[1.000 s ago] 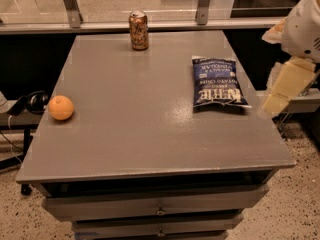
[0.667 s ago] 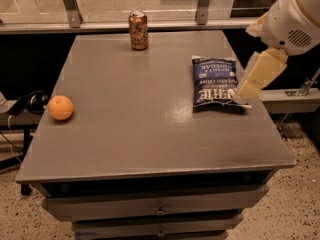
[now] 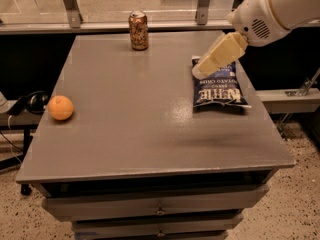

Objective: Pick orange can

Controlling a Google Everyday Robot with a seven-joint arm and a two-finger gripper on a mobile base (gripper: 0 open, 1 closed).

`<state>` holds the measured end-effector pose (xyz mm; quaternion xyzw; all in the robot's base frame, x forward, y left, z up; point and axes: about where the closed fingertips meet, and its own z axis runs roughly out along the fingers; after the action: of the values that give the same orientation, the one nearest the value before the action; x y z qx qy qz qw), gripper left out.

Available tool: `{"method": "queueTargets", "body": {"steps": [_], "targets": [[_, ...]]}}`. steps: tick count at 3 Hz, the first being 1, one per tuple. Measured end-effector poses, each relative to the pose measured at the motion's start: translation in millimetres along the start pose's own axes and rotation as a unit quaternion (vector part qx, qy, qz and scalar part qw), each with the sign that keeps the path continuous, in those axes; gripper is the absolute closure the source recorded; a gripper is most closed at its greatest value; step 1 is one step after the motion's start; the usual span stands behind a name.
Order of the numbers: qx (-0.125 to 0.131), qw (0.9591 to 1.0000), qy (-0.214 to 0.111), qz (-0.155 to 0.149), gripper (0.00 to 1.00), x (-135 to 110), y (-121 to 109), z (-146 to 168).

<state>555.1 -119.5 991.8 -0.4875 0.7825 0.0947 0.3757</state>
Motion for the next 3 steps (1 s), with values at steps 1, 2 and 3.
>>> {"method": "queueTargets", "body": {"steps": [1,2,3], "targets": [[-0.003,1.0000,0.002,-0.001,0.00,1,2,0],[0.008,0.9997,-0.021,0.012,0.00,-5,-2,15],[0.020,0.9966,-0.074,0.030,0.00,-23,-15,72]]}}
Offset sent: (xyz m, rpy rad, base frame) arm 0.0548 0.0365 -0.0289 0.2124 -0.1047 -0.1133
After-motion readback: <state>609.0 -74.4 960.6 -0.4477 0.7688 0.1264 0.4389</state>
